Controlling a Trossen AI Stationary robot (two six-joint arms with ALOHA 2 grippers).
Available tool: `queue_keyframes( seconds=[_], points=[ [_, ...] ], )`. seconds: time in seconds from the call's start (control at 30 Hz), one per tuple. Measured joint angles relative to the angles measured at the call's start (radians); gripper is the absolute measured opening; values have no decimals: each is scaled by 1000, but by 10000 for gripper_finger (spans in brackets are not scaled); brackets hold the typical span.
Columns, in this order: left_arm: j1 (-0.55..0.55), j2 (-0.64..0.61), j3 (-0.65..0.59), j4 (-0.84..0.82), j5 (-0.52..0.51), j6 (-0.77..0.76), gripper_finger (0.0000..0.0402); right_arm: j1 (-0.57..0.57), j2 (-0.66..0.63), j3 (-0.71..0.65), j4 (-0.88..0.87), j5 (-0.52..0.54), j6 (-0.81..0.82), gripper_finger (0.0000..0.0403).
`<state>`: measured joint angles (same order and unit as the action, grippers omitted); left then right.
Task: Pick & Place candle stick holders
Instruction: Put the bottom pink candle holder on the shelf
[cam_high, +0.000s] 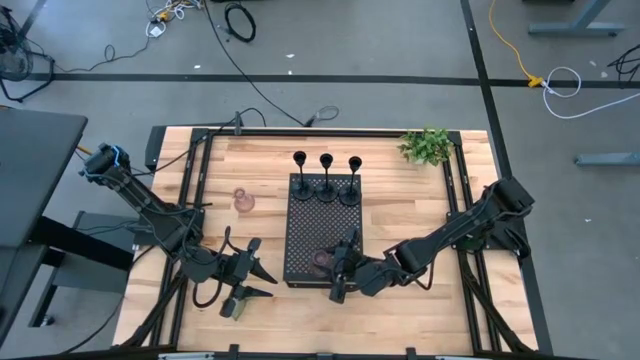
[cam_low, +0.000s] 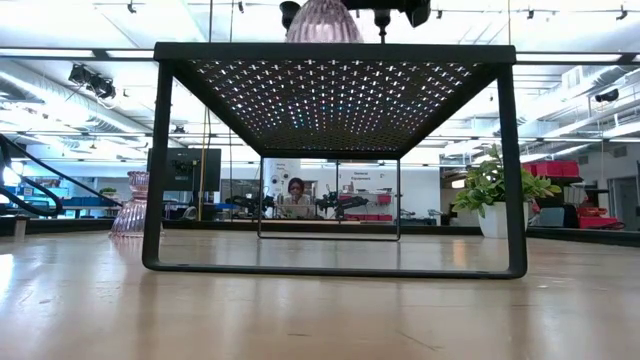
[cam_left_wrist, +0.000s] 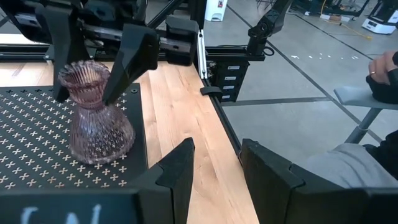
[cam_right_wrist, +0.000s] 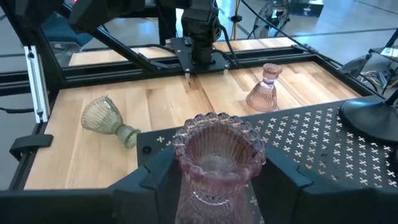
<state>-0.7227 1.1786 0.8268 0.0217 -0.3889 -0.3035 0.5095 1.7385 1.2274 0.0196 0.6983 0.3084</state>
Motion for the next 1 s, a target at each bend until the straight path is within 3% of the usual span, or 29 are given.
queue_keyframes(
  seconds=[0.27,0.7,1.0],
  points=[
    [0,0,0,-1,0,0,138,3,-61,0,-11,-3,-3,176],
    [0,0,0,-1,0,0,138,3,-34,-1,-82,-11,54,176],
    [0,0,0,-2,0,0,138,3,-34,-1,-82,-75,51,176]
  ],
)
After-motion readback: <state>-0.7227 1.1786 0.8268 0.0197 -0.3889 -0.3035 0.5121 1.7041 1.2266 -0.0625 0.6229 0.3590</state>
